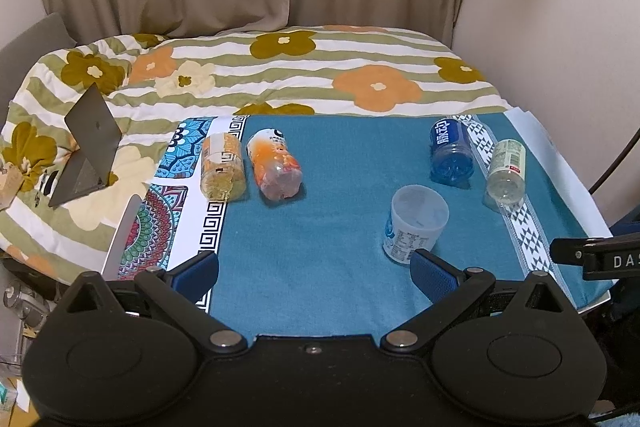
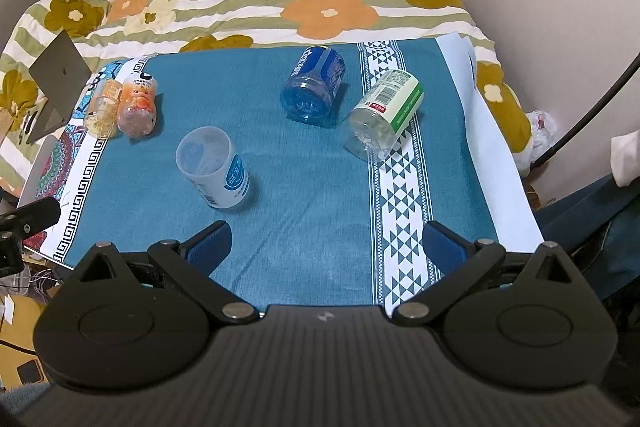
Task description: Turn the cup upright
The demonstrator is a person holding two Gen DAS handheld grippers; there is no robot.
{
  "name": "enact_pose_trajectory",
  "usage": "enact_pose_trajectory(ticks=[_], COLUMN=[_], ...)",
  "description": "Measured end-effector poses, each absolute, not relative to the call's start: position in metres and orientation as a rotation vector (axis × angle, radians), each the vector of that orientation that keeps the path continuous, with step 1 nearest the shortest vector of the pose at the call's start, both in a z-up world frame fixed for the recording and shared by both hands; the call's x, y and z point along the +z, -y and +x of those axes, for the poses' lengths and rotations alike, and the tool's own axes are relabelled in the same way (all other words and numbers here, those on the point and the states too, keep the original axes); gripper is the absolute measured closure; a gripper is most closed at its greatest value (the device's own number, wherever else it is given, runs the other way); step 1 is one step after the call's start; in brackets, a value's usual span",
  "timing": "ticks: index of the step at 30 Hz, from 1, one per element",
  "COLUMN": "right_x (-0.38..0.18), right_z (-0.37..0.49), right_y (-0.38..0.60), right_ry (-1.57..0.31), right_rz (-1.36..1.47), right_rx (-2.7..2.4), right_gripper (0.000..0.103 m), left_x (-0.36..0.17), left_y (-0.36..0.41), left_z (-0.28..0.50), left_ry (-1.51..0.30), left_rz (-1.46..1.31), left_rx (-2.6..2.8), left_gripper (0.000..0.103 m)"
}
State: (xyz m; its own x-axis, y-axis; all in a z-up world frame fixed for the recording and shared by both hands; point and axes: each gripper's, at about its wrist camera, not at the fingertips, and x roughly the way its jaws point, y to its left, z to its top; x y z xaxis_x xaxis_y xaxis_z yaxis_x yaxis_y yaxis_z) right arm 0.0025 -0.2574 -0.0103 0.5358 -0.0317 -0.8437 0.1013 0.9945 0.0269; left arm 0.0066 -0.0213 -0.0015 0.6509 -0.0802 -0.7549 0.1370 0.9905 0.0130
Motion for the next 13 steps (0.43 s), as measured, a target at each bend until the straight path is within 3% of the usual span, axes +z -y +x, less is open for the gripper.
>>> enact_pose_trajectory(ticks=[13], right_x=[-0.0081], right_z=[0.0042], right_y=[0.2553], right_ry=[-0.995], right_rz=[0.078], right_rx=[-0.081], right_gripper=[0.0], left_x=[-0.0014], left_y=[0.0175], left_z=[0.0094], left_ry=[-0.83], left_rz=[0.069], left_rx=[-0.09], left_gripper=[0.0])
